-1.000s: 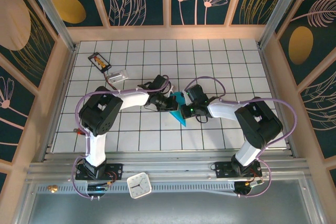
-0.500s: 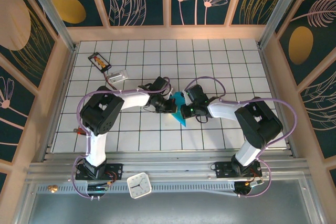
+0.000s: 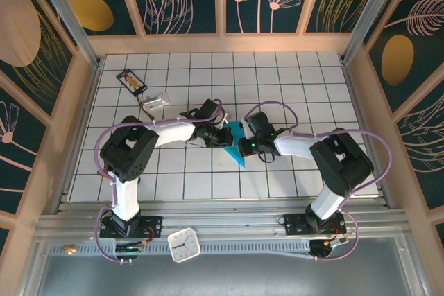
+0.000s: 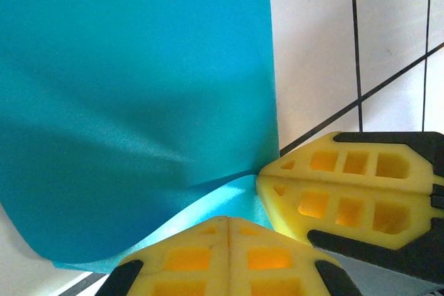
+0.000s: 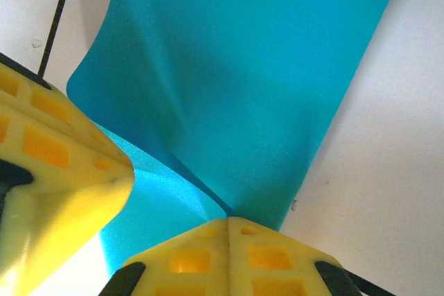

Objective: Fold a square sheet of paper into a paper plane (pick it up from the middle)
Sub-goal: Third fold the triangle at the center of the table.

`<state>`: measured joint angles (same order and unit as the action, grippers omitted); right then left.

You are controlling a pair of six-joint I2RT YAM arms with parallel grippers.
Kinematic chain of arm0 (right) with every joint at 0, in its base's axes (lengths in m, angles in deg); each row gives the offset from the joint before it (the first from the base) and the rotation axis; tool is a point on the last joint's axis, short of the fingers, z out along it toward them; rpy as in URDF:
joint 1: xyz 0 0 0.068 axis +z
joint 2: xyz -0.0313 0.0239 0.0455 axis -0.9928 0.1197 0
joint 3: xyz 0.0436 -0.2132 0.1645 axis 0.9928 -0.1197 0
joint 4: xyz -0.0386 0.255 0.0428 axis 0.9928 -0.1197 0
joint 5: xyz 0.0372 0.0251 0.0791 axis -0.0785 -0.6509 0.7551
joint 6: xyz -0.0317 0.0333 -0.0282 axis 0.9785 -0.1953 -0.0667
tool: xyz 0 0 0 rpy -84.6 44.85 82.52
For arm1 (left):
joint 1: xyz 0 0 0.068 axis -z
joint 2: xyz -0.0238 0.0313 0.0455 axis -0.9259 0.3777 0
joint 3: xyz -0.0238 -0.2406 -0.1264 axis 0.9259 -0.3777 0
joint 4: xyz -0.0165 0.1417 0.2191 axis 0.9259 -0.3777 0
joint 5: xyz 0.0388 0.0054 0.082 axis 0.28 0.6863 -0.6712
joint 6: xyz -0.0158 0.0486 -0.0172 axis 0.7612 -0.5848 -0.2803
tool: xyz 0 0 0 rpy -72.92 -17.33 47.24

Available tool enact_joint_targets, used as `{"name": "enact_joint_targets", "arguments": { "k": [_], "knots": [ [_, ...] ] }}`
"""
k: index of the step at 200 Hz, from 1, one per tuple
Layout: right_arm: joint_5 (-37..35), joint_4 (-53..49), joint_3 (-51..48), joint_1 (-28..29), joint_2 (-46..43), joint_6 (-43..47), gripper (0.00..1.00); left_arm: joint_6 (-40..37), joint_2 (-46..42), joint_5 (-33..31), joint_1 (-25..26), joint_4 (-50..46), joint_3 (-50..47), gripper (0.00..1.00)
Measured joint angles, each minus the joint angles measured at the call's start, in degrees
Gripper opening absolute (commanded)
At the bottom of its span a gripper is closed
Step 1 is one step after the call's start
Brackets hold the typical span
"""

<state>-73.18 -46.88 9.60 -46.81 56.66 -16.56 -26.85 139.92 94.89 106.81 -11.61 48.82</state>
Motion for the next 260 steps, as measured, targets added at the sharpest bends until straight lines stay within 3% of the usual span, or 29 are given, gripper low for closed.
{"name": "enact_joint_targets", "arguments": {
  "k": [59,169,209,260],
  "knots": [
    [0.0,0.0,0.0,0.0,0.0,0.0,0.0,-1.0,0.8,-3.7,-0.7,-0.6,-1.4,0.0],
    [1.1,0.9,0.0,0.0,0.3,-0.2,0.0,-0.7,-3.1,-3.0,-3.6,3.0,-7.2,0.03],
    [1.1,0.9,0.0,0.0,0.3,-0.2,0.0,4.0,-8.6,0.5,-2.3,8.5,-13.3,0.0],
    [1.1,0.9,0.0,0.0,0.4,-0.4,0.0,16.7,-13.4,5.2,1.9,23.5,-25.1,0.0]
  ]
}}
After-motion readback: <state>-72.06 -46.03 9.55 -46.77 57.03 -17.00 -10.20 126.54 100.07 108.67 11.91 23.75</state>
